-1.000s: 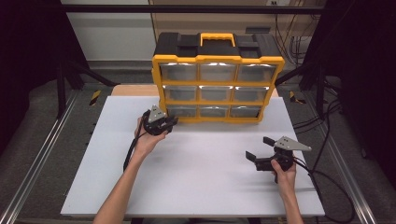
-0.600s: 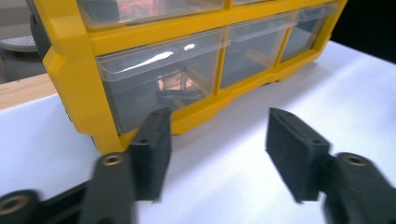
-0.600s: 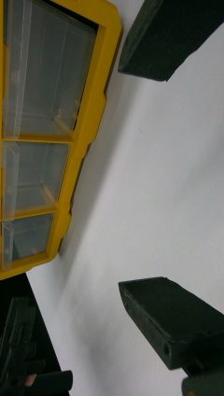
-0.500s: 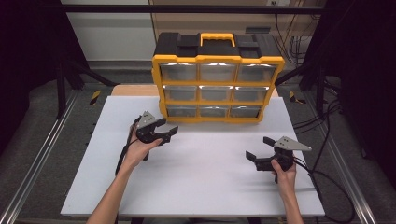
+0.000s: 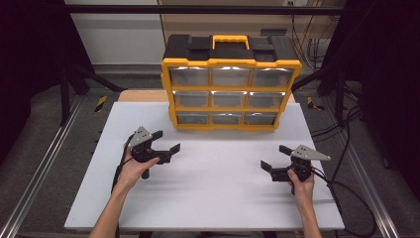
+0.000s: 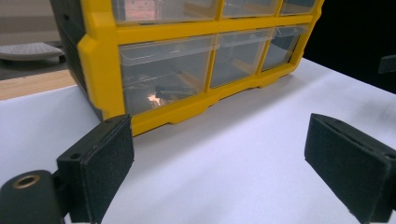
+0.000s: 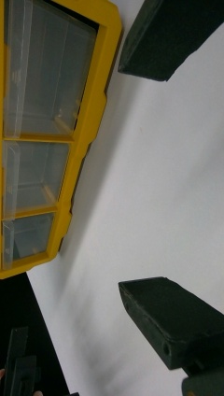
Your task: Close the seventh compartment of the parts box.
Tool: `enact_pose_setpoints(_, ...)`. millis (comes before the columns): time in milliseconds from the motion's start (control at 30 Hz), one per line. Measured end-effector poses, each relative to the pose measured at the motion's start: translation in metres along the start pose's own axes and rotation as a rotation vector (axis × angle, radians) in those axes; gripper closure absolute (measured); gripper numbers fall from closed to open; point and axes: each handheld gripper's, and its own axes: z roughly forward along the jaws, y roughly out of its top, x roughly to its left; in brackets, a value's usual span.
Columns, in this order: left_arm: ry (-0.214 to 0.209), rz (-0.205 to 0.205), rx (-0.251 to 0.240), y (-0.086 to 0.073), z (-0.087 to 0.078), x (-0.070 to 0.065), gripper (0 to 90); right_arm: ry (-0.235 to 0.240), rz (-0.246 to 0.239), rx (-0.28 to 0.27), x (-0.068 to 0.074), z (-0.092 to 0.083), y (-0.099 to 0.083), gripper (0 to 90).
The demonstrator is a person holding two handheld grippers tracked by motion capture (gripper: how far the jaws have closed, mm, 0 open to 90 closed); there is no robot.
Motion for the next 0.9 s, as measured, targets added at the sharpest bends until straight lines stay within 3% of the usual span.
enact_pose_setpoints(233,0.012,0.002,-0.032,-0.009,-0.017,0.003,5.2,-0.001,-0.004,0.002,0.000,0.000,0.000,0.5)
enact_pose_setpoints(500,0.029,0.023,-0.009,-0.025,-0.032,0.011,3.9,0.002,-0.002,0.002,0.000,0.001,0.000,0.5)
enact_pose_setpoints(900,0.045,0.007,-0.007,-0.042,-0.048,0.022,2.6,-0.001,-0.001,0.002,0.000,0.001,0.000,0.5)
